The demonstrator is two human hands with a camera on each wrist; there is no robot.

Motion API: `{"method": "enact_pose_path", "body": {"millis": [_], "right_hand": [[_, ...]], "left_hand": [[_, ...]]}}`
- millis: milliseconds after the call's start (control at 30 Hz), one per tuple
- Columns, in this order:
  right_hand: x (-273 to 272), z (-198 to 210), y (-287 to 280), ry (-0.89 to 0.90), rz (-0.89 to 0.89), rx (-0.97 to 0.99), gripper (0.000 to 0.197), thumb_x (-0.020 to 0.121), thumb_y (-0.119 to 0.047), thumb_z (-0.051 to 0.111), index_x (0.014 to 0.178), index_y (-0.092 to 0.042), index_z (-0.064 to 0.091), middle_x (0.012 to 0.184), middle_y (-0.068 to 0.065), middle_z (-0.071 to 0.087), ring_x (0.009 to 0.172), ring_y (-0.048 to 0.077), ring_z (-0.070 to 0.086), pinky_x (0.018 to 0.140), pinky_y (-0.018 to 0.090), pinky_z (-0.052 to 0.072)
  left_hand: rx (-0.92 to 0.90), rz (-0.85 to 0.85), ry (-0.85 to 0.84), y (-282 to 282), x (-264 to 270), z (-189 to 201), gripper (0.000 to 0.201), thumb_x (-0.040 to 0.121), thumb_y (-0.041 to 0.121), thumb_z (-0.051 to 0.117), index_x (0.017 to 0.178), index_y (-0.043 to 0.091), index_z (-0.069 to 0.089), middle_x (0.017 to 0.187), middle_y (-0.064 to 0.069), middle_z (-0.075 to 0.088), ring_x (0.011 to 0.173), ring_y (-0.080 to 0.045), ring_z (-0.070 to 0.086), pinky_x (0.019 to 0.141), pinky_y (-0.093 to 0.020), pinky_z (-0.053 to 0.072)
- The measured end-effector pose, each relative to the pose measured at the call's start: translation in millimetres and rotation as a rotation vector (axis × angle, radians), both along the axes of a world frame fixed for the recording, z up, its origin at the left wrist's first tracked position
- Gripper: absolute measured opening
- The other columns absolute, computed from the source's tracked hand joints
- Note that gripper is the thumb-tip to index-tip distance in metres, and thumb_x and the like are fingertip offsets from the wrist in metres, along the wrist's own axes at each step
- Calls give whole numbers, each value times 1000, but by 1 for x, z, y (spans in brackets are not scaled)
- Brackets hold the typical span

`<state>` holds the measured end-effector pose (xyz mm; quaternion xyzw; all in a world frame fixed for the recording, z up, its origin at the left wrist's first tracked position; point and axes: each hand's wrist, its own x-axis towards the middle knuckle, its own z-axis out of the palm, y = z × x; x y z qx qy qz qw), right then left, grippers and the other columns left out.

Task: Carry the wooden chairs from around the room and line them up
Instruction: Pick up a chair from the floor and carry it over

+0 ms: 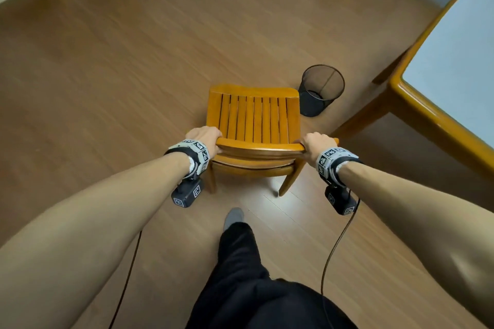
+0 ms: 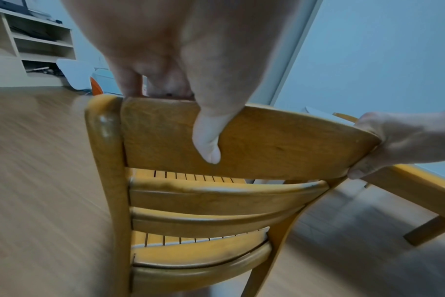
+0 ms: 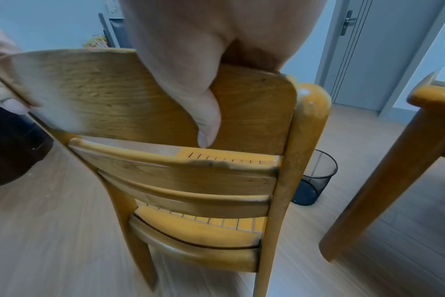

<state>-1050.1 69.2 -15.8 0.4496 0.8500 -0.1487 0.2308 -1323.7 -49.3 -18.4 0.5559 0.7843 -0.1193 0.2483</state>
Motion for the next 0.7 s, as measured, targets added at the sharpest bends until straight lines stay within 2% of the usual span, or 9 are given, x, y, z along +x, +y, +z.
{"method": "enact_pose_path", "body": {"millis": [233, 300, 467, 500, 633, 700], "right_hand": [[-87, 3, 89, 3, -55, 7, 3, 95, -29, 59, 95, -32, 60, 86, -1, 63, 79, 24, 64, 73, 39, 59], [-107, 2, 117, 14, -80, 12, 5, 93, -31, 60, 97, -31, 63, 87, -1, 65, 78, 24, 66, 74, 41, 60], [-153, 2, 196, 22, -93, 10, 4, 93, -28, 61, 91, -29, 58, 88, 0, 63, 77, 24, 59, 71, 35, 53], [-161, 1, 214, 24, -94, 16, 2, 92, -27, 61, 92, -29, 60, 88, -1, 61, 79, 25, 59, 71, 35, 52], [-197, -8, 289, 31, -110, 12, 14, 90, -27, 60, 102, -29, 68, 87, -1, 60, 78, 26, 57, 66, 34, 45], [-213, -14, 330, 32, -134, 2, 18, 88, -27, 60, 104, -30, 69, 90, 0, 66, 81, 27, 63, 68, 36, 51]], "left_hand": [[7, -13, 8, 105, -94, 5, 36, 88, 39, 71, 122, 32, 64, 110, -2, 69, 100, -28, 64, 74, -33, 50], [14, -31, 22, 137, -115, 8, 35, 88, 38, 70, 121, 31, 64, 110, -3, 69, 102, -29, 64, 76, -34, 50], [-22, -60, 37, 233, -166, 6, 30, 88, 38, 71, 116, 30, 66, 112, -3, 68, 103, -29, 64, 81, -36, 52], [-31, -58, 39, 254, -175, 4, 31, 87, 39, 72, 116, 30, 66, 112, -2, 68, 103, -29, 64, 81, -36, 52], [-31, -61, 33, 336, -214, -3, 35, 86, 38, 73, 120, 32, 64, 110, -1, 68, 103, -28, 63, 82, -37, 53], [-29, -46, 21, 378, -230, -8, 36, 85, 36, 74, 120, 32, 65, 107, 0, 68, 100, -27, 63, 82, -38, 53]]}}
